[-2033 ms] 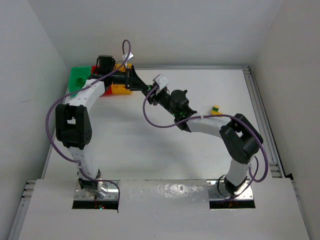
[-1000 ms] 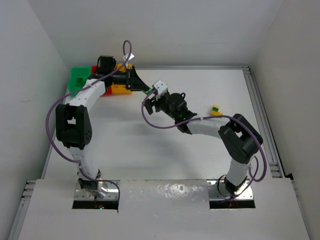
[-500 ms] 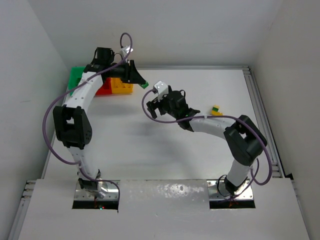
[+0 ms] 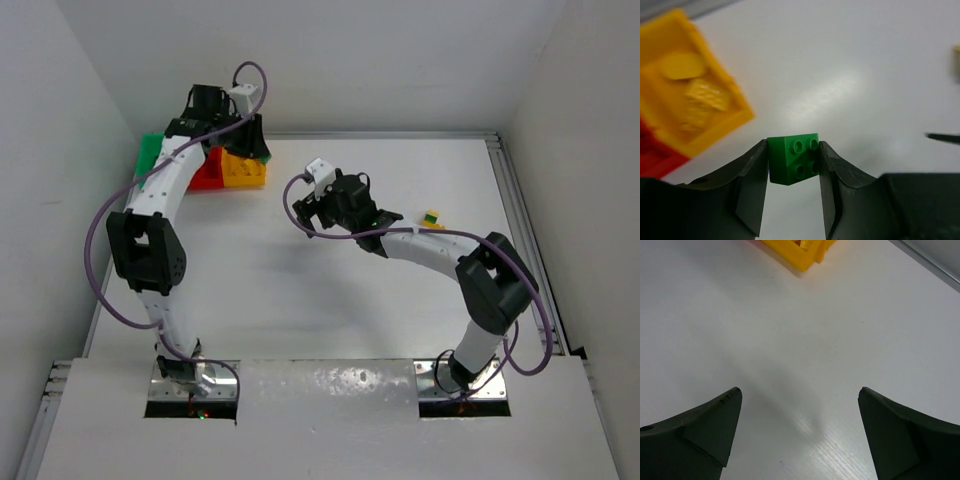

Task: Sort the legos into containers by color

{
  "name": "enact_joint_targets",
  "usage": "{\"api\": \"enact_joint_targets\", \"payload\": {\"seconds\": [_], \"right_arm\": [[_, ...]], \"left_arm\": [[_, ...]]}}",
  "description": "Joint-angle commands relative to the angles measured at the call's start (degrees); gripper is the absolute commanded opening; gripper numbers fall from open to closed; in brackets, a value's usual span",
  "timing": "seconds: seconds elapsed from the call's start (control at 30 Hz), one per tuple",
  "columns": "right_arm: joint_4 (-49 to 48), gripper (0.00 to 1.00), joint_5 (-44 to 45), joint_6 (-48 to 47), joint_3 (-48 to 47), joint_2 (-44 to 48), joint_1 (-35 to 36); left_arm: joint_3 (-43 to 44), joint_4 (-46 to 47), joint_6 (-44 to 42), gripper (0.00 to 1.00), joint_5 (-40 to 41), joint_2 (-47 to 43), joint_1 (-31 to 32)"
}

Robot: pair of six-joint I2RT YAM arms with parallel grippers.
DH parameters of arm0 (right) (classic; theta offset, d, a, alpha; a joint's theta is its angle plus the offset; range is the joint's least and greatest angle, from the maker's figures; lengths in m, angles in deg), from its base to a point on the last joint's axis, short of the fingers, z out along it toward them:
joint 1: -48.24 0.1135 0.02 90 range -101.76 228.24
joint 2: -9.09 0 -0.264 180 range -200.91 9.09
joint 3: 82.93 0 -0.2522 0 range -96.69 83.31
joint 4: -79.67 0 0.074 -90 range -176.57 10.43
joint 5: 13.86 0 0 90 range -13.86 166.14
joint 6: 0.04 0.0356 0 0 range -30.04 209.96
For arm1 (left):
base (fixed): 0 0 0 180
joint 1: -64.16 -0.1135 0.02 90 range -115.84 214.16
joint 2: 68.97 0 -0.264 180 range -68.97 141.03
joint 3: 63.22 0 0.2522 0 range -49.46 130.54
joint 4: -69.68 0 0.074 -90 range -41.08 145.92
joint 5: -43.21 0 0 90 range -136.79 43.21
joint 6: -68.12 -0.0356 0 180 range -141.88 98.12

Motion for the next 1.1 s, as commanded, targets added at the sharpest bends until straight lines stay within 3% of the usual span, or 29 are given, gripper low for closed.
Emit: {"api": "enact_joint_targets", "payload": {"seconds": [0.0, 0.1, 0.13, 0.27, 0.4, 0.6, 0.93, 1.07], "right_arm": [[0.6, 0.96, 0.0, -0.2, -1.8, 2.1, 0.0], [0.1, 0.96, 0.0, 0.2, -0.4, 3.0, 0.0], [-0.1, 0.96, -0.1, 0.7, -0.3, 3.1, 0.0], [-1.4, 0.96, -0.2, 1.5, 0.2, 3.0, -0.1], [-1.6, 0.96, -0.3, 2.2, 1.0, 3.5, -0.1], [-4.0, 0.96, 0.9, 3.0, 5.1, 5.2, -0.1], [-2.0, 0.96, 1.3, 0.8, 5.1, 6.6, 0.0], [-1.2, 0.96, 0.8, 0.3, 4.6, 7.1, -0.1]], "left_arm": [[3.4, 3.7, -7.8, 0.0, 24.5, -3.0, -1.2], [2.3, 7.4, -11.6, 0.0, 38.5, -5.0, -2.8], [1.9, 8.1, -11.9, 0.0, 39.5, -5.1, -3.6], [1.6, 9.8, -12.5, 0.0, 39.2, -3.2, -8.1], [10.3, 6.8, -13.7, 0.0, 37.4, 3.8, -12.4], [15.7, 10.7, -16.8, 0.0, 46.3, 10.5, -14.7], [24.3, 12.0, -16.1, 0.0, 48.4, 25.8, -17.1], [22.8, 14.5, -16.1, 0.15, 52.1, 26.6, -17.1]]}}
